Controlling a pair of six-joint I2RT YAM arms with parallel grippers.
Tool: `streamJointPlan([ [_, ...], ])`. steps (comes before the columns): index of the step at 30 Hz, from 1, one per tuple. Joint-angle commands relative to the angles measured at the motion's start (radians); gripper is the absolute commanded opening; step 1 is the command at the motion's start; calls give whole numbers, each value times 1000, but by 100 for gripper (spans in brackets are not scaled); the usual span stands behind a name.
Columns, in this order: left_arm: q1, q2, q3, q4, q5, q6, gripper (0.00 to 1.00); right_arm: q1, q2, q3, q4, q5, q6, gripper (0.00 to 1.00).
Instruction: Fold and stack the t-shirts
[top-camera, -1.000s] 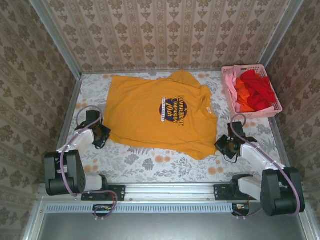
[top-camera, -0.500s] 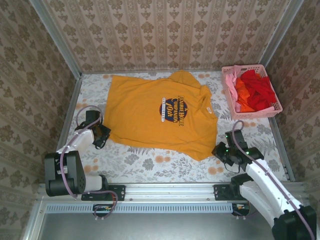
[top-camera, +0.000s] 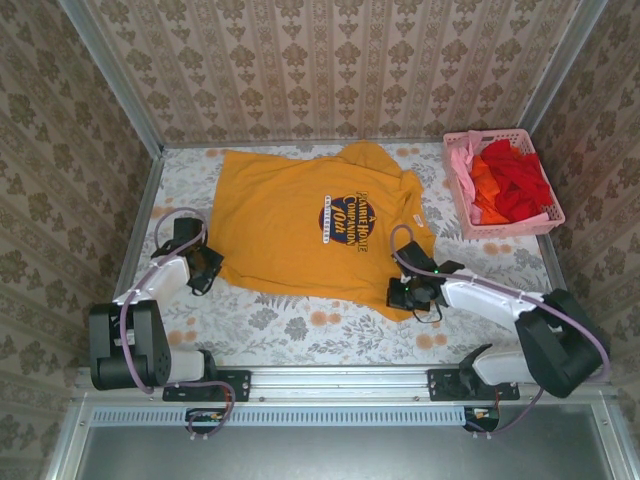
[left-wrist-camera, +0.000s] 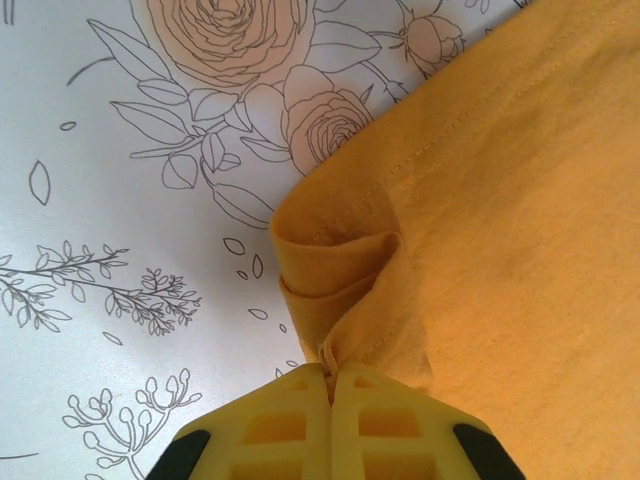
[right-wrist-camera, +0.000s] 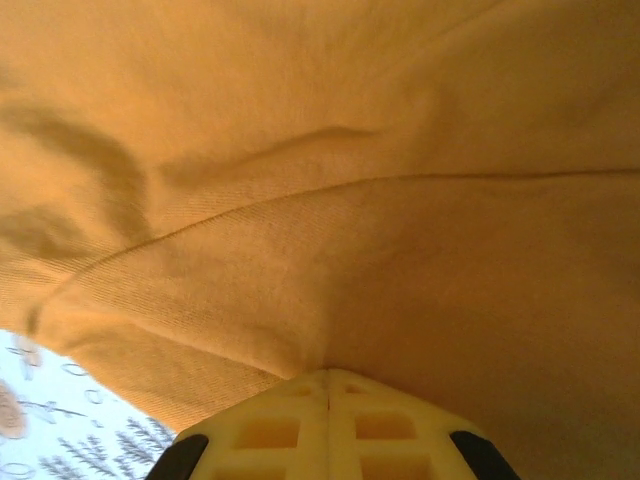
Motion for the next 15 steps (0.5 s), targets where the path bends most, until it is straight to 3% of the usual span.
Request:
streamJointPlan([
  [1,-5,-2,20,-30,-8,6,0,59,37,11,-21,21,-11,3],
  [8,-5,-6,16,-35,-10,8,0,217,-10,-38,-108,55,88,4],
  [15,-5,4,29,-33,-9,11,0,264,-160,4,-211,120,75,19],
])
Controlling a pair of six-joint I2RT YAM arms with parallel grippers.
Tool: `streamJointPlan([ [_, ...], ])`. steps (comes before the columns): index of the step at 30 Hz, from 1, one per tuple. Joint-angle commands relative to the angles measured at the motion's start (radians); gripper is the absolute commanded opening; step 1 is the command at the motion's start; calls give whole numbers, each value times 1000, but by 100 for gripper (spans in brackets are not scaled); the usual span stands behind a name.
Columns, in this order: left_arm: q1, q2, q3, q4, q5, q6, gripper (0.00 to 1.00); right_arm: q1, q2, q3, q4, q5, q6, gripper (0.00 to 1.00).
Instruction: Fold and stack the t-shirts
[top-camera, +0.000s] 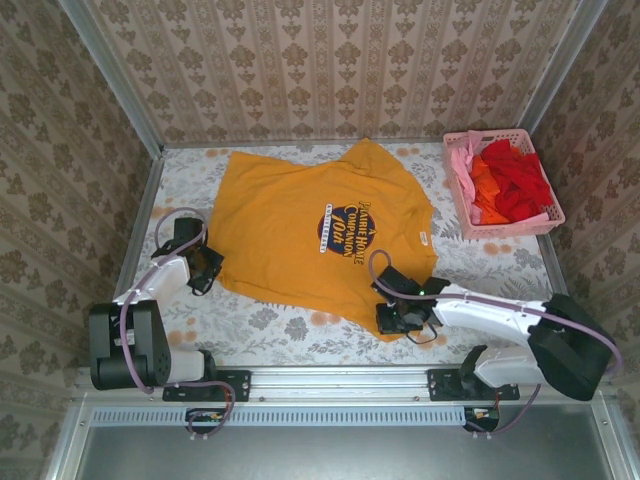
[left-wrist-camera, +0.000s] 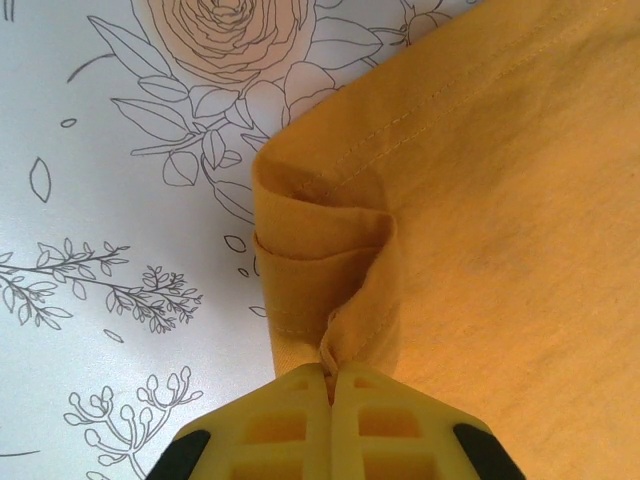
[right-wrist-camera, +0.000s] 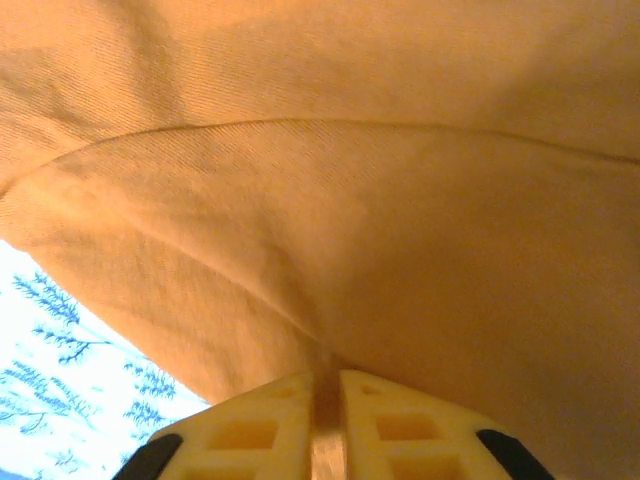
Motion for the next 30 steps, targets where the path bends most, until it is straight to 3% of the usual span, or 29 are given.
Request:
streamJointPlan([
  [1,-4,4,29,-32,-7,11,0,4,-69,28,-77,64,-11,20],
  [10,-4,-22,16,-39,-10,8,0,28,64,24,64,-23,1,1],
  [15,-4,-26,14,-36,-9,6,0,52,108,-10,82,-50,20,0],
  [24,-4,-32,10,-34,-10,9,0,199,124,9,55,-131,53,0],
  [28,-4,-30,12,-36,-13,11,0,214,88,63,48,-217,-2,0],
  [30,-4,-27,16,-36,-14,12,0,203,55,102,35,-203,-37,0],
])
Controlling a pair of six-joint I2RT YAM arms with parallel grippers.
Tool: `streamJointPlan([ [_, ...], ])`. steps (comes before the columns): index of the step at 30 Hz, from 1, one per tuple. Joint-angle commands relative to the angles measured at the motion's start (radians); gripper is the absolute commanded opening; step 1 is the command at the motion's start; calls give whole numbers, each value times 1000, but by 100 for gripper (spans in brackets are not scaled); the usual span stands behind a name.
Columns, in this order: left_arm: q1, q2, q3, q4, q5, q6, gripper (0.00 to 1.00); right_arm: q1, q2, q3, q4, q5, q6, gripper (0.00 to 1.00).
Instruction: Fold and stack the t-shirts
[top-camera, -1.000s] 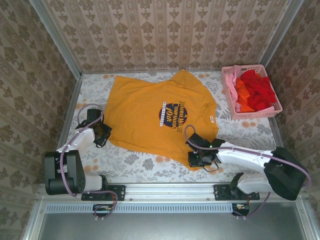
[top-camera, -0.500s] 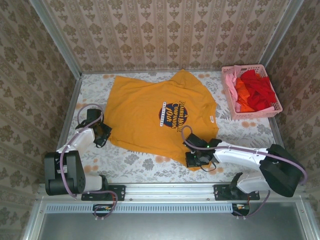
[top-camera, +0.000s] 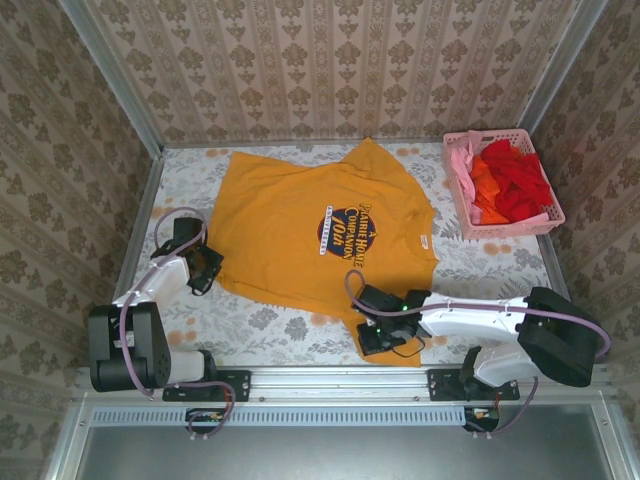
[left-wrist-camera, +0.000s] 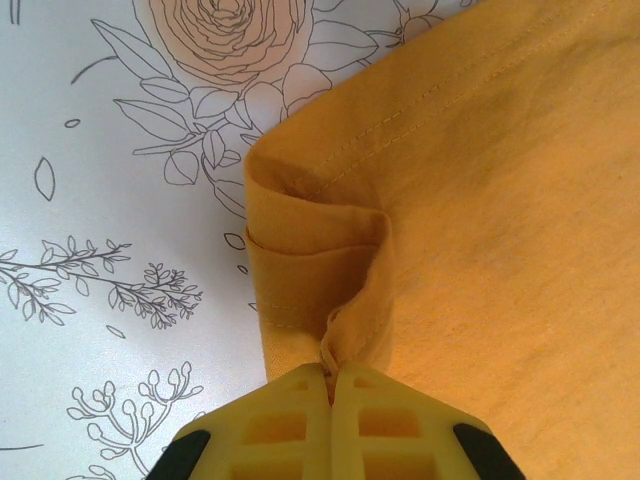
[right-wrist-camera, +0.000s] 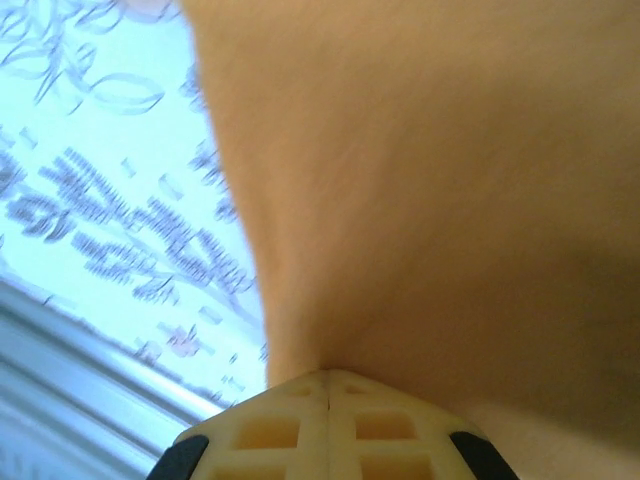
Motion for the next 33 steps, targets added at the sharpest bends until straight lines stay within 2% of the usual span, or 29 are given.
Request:
streamJointPlan([
  [1,-4,-16,16,-29,-14,13,0,-27,-61,75,-49,-42,-56,0],
  [4,-4,-13,16,-27,-12,12,0,-157,-106,75,-40,-13,-64,11],
  [7,-4,-15,15,-29,-11,12,0,-327,-139,38,-1,44,-67,28],
  [11,-4,-13,19,-31,-10,15,0,-572,-83,3,56,76,-56,31],
  [14,-4,-17,20,-35,-13,17,0,-672,-15,20,109,104,-77,32],
  [18,-4,-16,15,-36,-15,17,0,-770,124,59,152,129,-112,33],
  [22,-3,-11,9,-28,-16,10,0,-821,225,153,129,125,-146,34],
  [33,-3,47,30,10,3,-6,0,-872,541,527,20,107,-209,37],
])
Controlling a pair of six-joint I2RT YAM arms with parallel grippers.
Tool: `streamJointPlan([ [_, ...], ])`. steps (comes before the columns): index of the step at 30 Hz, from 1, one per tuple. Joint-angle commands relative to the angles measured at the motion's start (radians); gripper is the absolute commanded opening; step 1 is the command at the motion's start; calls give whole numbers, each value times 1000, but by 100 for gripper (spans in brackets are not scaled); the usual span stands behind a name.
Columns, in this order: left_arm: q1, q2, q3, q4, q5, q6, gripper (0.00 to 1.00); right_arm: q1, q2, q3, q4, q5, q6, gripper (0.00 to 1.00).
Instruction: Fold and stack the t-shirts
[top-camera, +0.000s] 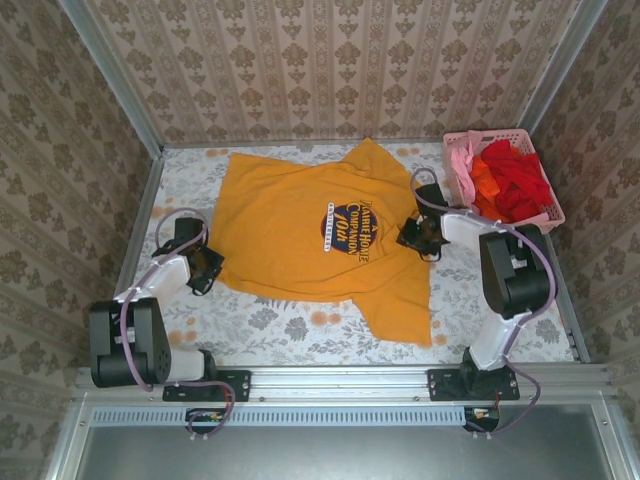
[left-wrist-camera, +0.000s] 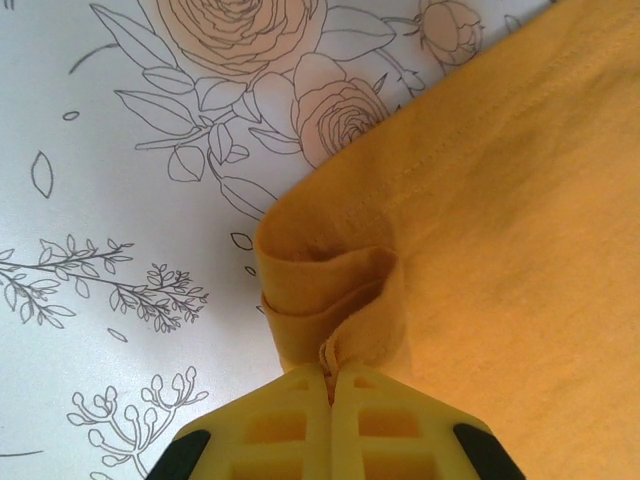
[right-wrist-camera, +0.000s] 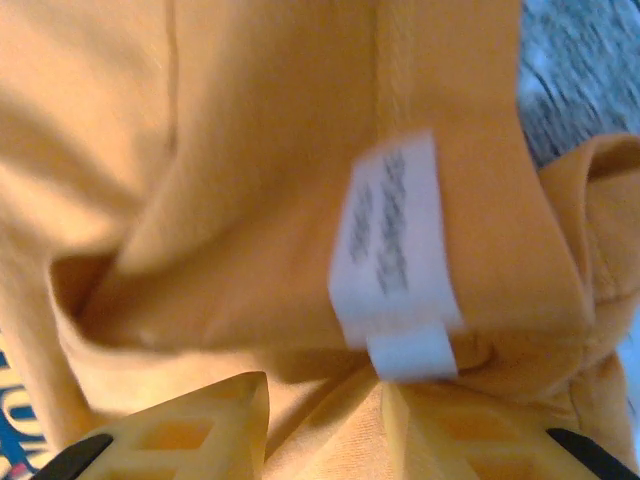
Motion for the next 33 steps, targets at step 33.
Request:
streamJointPlan([
  [33,-6,-14,36,9,42,2,0,27,-687,-603,-81,-25,200,37],
])
